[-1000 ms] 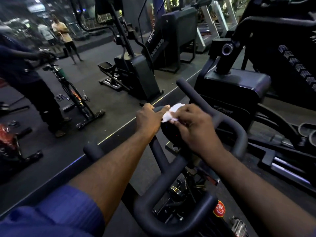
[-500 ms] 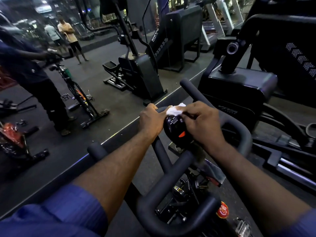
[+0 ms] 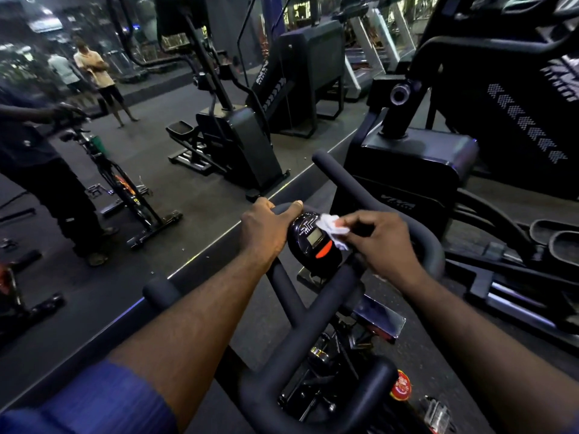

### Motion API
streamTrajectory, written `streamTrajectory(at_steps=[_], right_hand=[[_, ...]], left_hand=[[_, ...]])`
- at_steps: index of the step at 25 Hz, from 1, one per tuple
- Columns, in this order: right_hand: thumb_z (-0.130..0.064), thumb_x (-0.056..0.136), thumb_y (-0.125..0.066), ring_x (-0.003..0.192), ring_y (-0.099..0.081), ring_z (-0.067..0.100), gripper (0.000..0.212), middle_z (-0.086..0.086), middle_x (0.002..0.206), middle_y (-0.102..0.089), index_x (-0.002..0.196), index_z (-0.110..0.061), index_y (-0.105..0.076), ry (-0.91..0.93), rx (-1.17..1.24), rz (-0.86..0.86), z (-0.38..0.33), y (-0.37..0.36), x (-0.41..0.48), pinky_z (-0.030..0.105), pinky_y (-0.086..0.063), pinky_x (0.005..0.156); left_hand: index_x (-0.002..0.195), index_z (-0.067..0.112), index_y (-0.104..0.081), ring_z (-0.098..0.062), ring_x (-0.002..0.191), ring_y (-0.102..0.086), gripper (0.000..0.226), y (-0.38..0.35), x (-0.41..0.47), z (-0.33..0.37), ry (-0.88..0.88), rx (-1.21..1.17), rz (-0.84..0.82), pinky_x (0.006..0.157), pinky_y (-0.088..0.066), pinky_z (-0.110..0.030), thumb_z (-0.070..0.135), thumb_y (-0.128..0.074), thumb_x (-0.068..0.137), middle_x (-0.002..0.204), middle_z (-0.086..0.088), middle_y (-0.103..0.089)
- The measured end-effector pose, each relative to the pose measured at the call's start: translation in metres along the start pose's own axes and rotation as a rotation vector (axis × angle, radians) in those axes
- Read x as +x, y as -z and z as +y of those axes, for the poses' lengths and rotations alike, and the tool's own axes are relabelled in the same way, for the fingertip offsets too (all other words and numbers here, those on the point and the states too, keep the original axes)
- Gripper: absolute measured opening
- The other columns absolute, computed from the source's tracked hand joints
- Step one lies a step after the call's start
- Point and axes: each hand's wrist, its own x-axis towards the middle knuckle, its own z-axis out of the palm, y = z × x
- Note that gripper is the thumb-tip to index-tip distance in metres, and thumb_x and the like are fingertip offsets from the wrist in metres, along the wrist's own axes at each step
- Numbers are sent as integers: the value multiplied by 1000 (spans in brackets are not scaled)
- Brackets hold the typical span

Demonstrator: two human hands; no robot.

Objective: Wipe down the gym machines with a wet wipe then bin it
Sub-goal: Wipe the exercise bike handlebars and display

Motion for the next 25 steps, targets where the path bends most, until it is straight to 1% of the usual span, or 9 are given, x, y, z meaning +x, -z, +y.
streamTrajectory(at_steps=[3, 5, 9, 12, 15, 18, 21, 23, 25], right_hand=[[-10, 78, -90, 88, -75, 9, 19, -6, 92, -81, 94, -18, -84, -40, 71, 12, 3, -3, -2, 32, -60, 87], [-6, 81, -86, 91, -76, 11, 17, -6, 93, -81, 95, -17, -83, 4, 107, 18, -6, -10, 12, 29, -59, 87], [-1, 82, -82, 90, -72, 1, 20, -9, 95, -78, 94, -16, -83, 127, -150, 151, -7, -13, -6, 17, -54, 85], [3, 82, -72, 100, -67, 13, 25, 1, 104, -74, 101, -11, -82, 447, -342, 104, 1, -12, -35, 20, -51, 94], [7, 79, -70, 102, -66, 22, 30, 2, 106, -72, 101, -10, -82, 452, -368, 164, -5, -19, -34, 24, -51, 96], [-2, 82, -61, 102, -64, 26, 31, 3, 109, -71, 106, -8, -79, 535, -407, 45, -11, -28, -46, 39, -53, 90], [-19, 92, -60, 100, -64, 28, 29, 4, 110, -71, 112, -7, -78, 605, -402, -56, -16, -22, -60, 42, -53, 87], [-10, 89, -69, 99, -64, 29, 29, 4, 108, -70, 117, -9, -77, 637, -427, -99, -28, -27, -47, 42, -52, 86], [-8, 85, -76, 96, -64, 29, 30, 3, 104, -72, 115, -12, -78, 597, -397, -43, -42, -39, -21, 41, -52, 82]], left_hand=[[103, 20, -63, -20, 85, -68, 65, -1, 1, 0, -3, 11, 4, 67, -54, -35, 79, -64, 77, 96, -2, -70], [100, 20, -63, -19, 84, -66, 59, 0, 0, 1, -13, 18, 11, 66, -50, -34, 76, -65, 80, 94, -2, -69], [94, 21, -61, -17, 80, -66, 53, 0, -1, -1, -42, 4, 6, 65, -49, -33, 73, -67, 83, 89, 0, -69], [90, 21, -61, -17, 79, -66, 52, 0, -1, 0, -49, -14, 17, 68, -52, -34, 72, -68, 81, 86, 0, -69], [90, 21, -61, -19, 80, -67, 53, 0, 0, 1, -47, -6, 13, 70, -53, -35, 73, -68, 81, 88, -1, -70], [90, 20, -62, -18, 78, -66, 51, 1, -1, 0, -46, -22, 11, 62, -45, -31, 70, -69, 82, 87, -1, -69], [90, 19, -62, -17, 77, -64, 49, 1, -2, 1, -44, -35, 4, 62, -42, -31, 67, -70, 84, 86, 0, -68], [92, 14, -62, -22, 79, -64, 48, 3, -1, 1, -44, -50, -8, 65, -40, -32, 62, -69, 88, 85, -3, -67], [91, 10, -60, -25, 75, -59, 43, 4, 0, -1, -83, -61, -20, 59, -35, -32, 53, -68, 94, 79, -4, -63]])
